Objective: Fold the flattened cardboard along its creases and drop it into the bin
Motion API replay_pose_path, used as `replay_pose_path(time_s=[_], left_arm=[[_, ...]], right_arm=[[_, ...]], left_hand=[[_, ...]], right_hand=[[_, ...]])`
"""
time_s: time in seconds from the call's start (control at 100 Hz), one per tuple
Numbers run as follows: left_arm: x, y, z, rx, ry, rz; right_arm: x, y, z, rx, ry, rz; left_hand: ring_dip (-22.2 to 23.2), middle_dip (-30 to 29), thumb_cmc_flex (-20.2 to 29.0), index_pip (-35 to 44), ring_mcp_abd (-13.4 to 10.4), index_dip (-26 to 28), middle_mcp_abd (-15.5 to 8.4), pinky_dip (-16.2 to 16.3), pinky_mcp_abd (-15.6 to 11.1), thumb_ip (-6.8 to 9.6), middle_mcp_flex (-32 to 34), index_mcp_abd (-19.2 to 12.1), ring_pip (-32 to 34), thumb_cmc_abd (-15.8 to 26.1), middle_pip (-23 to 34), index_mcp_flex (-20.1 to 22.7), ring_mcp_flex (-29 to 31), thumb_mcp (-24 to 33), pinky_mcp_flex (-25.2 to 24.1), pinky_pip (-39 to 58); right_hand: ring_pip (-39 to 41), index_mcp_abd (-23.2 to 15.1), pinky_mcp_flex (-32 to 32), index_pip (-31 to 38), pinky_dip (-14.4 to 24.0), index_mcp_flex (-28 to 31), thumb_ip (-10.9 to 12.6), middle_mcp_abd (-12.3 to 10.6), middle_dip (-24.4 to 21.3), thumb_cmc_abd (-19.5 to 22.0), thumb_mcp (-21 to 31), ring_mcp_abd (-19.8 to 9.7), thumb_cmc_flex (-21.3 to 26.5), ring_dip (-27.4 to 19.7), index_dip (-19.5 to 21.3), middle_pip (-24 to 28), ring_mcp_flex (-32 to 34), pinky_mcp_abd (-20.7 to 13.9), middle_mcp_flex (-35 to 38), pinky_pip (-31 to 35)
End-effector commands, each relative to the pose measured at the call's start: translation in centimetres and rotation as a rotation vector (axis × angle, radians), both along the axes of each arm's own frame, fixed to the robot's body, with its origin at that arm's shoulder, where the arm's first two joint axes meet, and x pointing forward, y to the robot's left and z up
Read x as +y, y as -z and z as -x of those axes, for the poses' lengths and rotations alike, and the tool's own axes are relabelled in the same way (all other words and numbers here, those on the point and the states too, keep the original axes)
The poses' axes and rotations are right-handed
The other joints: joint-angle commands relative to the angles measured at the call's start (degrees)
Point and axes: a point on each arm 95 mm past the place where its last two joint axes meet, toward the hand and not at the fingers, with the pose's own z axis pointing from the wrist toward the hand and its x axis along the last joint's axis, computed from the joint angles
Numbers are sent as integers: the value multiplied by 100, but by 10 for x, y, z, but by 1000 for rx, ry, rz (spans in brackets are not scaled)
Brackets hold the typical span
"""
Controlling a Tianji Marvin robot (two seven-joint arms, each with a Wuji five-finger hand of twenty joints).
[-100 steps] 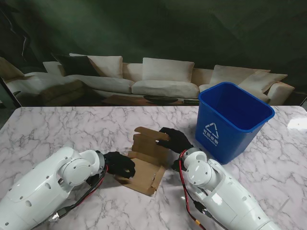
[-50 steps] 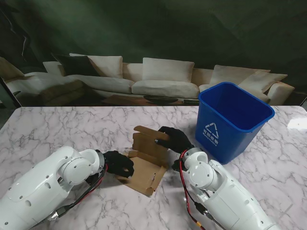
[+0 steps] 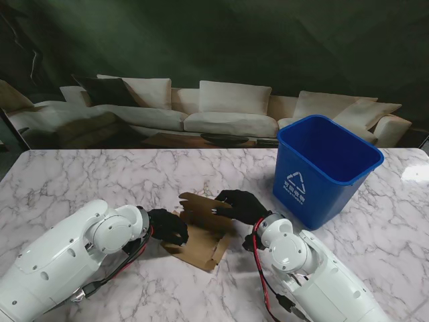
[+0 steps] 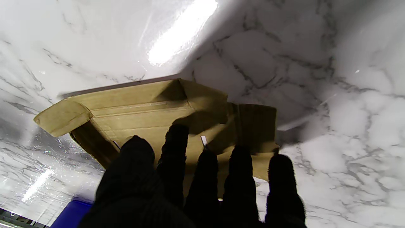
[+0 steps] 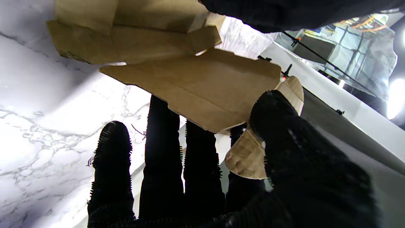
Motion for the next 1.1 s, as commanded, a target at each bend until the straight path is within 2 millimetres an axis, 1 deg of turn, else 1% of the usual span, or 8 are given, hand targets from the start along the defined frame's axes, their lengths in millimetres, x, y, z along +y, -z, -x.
replay_pose_path(time_s=[0.0, 0.49, 0.65, 0.85, 0.99, 1.05, 1.07, 1.09], left_arm=[[4, 10, 6, 36, -7, -16], [-1, -7, 12, -12, 10, 30], [1, -20, 17, -45, 13, 57], [4, -41, 25, -146, 7, 117], [0, -49, 27, -265, 2, 195], [-3, -48, 27, -274, 7, 207], [-4, -48, 28, -266, 10, 205], [-5, -48, 28, -257, 13, 202]], right_arm=[[2, 10, 9, 19, -10, 38], [19, 36, 23, -62, -71, 350], [21, 45, 25, -106, -104, 449], [21, 50, 27, -165, -157, 535], [20, 51, 30, -183, -227, 599], [19, 52, 31, -189, -250, 619], [19, 52, 31, -189, -255, 624], [19, 52, 31, -188, -260, 627]], left_hand=[[65, 74, 246, -158, 170, -143, 117, 96, 72, -105, 220, -29, 0, 24, 121, 136, 233, -97, 7, 135], [103, 115, 369, 75, 301, -87, 181, 88, 188, -106, 578, -271, 77, -97, 181, 424, 454, -89, 96, 143], [164, 221, 340, 199, 374, -59, 256, 118, 253, -96, 1089, -28, 217, -111, 366, 645, 778, -95, 287, 283], [892, 1010, 235, 636, 515, 243, 280, 408, 285, -75, 1885, 267, 932, -50, 984, 1010, 1418, -88, 552, 1364], [937, 965, 259, 321, 492, 26, 306, 423, 199, -93, 1396, 311, 792, -78, 759, 574, 1121, -90, 493, 1535], [764, 718, 267, 60, 450, -143, 273, 263, 195, -96, 1092, 347, 571, -41, 510, 354, 963, -90, 374, 1322], [704, 629, 275, -28, 436, -190, 242, 224, 205, -97, 1017, 351, 521, -17, 442, 271, 945, -93, 345, 1267], [669, 576, 267, -104, 431, -234, 228, 197, 221, -93, 966, 344, 494, 1, 402, 193, 939, -94, 325, 1222]], right_hand=[[266, 222, 88, 384, -16, 582, 118, 37, 90, 309, 205, 31, 287, 154, 64, 150, 203, -63, 210, 120], [879, 480, 115, 470, 63, 809, 121, 168, 292, 147, 463, 130, 312, 446, 217, 446, 158, -159, 323, 389], [904, 465, 123, 471, 65, 818, 117, 157, 309, 151, 480, 127, 321, 452, 240, 443, 140, -163, 315, 397], [727, 250, 18, 386, 14, 752, 116, 3, 278, 164, 403, -6, 229, 358, 222, 311, -60, -258, 171, 289], [187, 107, -368, 59, -76, 499, 107, -15, 10, -21, 18, -116, -542, 105, 51, -233, -744, -394, -750, 16], [48, 295, -557, -890, -80, 671, 267, 16, -223, 70, 4, -145, -1191, 14, 479, -397, -1057, -414, -1162, -132], [5, 399, -630, -1336, -86, 734, 456, 38, -289, 135, 50, -154, -1451, -21, 951, -445, -1164, -413, -1301, -194], [-39, 472, -709, -1494, -101, 707, 516, 53, -326, 164, 22, -154, -1607, -42, 1078, -506, -1263, -412, -1435, -247]])
